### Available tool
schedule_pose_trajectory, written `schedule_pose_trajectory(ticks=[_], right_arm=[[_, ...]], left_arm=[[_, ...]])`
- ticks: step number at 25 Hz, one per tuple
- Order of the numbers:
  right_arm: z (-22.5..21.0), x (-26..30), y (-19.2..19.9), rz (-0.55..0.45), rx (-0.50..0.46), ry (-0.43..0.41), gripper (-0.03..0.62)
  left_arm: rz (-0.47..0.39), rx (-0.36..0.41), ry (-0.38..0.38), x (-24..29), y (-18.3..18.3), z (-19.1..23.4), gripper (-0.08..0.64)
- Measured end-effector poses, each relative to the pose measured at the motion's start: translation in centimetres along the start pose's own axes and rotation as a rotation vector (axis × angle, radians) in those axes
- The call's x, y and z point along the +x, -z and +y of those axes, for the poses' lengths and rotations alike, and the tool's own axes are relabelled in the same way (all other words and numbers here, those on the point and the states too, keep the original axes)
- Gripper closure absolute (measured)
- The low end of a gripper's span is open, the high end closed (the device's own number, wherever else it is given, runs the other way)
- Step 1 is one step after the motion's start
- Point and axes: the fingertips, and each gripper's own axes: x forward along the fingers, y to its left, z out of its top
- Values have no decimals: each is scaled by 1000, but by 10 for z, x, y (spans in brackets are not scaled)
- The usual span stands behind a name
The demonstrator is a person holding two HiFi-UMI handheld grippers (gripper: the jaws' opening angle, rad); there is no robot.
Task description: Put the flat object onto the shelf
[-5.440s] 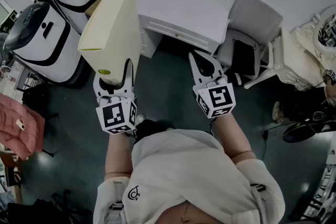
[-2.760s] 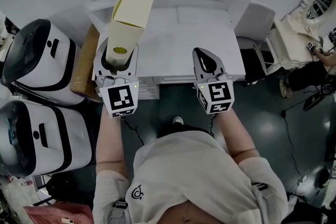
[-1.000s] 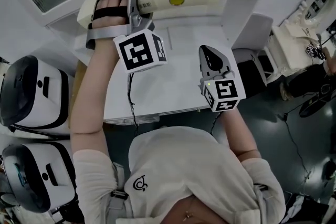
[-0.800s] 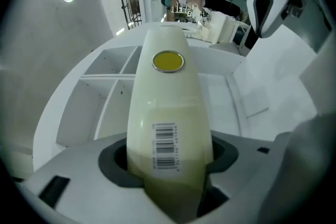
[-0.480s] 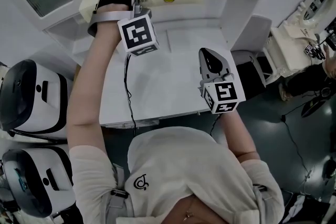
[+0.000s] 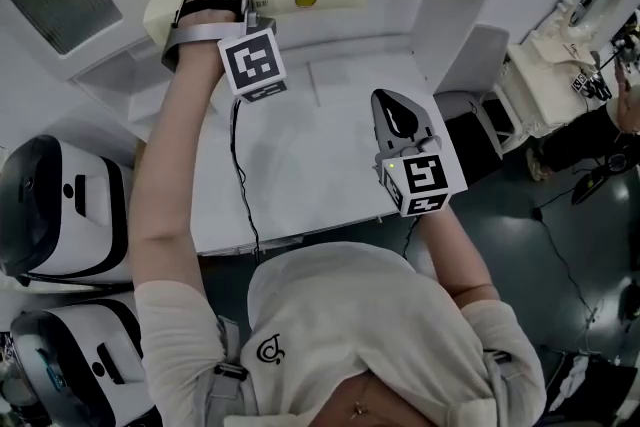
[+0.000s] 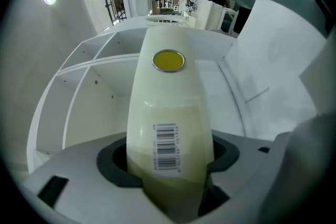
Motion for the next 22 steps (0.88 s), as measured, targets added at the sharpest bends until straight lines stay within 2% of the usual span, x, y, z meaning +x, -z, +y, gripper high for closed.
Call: schedule_pose_trajectory(ticks=[7, 16, 18, 19, 20, 21, 22], right_arm=[[2, 17, -8, -6, -35, -6, 583], [17, 44, -8, -6, -17, -33, 583], [22, 48, -6, -3, -20, -43, 583], [25, 50, -5, 1, -22, -47, 583], [26, 52, -4, 6, -25, -50, 583], [27, 54, -3, 10, -27, -52, 583], [27, 55, -3, 12, -29, -51, 583]], left_arm=[[38, 2, -10, 26, 15, -8, 235], [-7, -31, 56, 29, 16, -8, 232], [-10, -43, 108, 31, 16, -10, 232], [-12, -55, 161, 33, 15, -14, 232], [-14, -71, 238, 35, 15, -21, 193], [-13, -84, 320, 37, 15, -29, 87], [-5, -84, 378, 41, 16, -36, 43]])
